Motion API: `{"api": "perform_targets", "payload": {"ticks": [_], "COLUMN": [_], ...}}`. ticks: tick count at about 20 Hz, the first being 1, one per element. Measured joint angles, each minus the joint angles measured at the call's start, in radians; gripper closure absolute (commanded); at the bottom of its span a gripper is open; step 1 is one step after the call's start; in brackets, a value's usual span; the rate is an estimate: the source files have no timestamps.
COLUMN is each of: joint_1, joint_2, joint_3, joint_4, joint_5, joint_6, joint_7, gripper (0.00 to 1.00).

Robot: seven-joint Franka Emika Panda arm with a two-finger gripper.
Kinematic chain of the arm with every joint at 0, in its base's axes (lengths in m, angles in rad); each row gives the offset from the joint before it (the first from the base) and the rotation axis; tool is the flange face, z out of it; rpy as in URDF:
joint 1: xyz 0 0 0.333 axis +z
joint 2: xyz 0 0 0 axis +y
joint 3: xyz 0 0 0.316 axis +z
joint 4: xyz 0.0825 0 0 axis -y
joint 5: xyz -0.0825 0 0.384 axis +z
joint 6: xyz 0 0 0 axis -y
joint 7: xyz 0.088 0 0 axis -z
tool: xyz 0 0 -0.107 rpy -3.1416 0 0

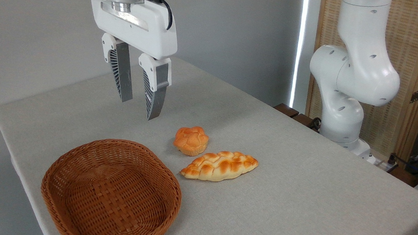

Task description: Put bread into the basket

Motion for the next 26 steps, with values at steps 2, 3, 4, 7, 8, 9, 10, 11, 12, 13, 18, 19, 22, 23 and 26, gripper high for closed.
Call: {"api": "perform_targets", "payload": {"ticks": [2, 3, 4, 7, 8, 9, 10, 11, 12, 13, 18, 19, 22, 23, 26], "joint_1": [-0.002, -0.003, -0.005, -0.007, -0.007, -0.007, -0.007, -0.007, -0.007, -0.007, -0.007, -0.007, -0.008, -0.008, -0.013], "joint_2": [0.0, 0.0, 0.001, 0.001, 0.001, 0.001, 0.001, 0.001, 0.001, 0.001, 0.001, 0.001, -0.001, -0.003, -0.009], "joint_3": [0.0, 0.0, 0.0, 0.0, 0.0, 0.0, 0.0, 0.0, 0.0, 0.0, 0.0, 0.0, 0.0, 0.0, -0.002], "joint_4": [0.0, 0.0, 0.0, 0.0, 0.0, 0.0, 0.0, 0.0, 0.0, 0.0, 0.0, -0.001, -0.013, -0.021, -0.047], "joint_5": [0.0, 0.0, 0.0, 0.0, 0.0, 0.0, 0.0, 0.0, 0.0, 0.0, 0.0, 0.0, 0.0, 0.0, -0.001], "joint_6": [-0.001, -0.001, -0.001, -0.001, -0.001, -0.001, -0.001, -0.001, -0.001, -0.001, -0.014, -0.024, -0.034, -0.034, -0.034], "joint_7": [-0.005, -0.012, -0.014, -0.014, -0.014, -0.014, -0.014, -0.014, -0.014, -0.014, -0.013, -0.012, -0.011, -0.009, 0.035], "gripper": [0.0, 0.0, 0.0, 0.0, 0.0, 0.0, 0.0, 0.0, 0.0, 0.0, 0.0, 0.0, 0.0, 0.0, 0.0]}}
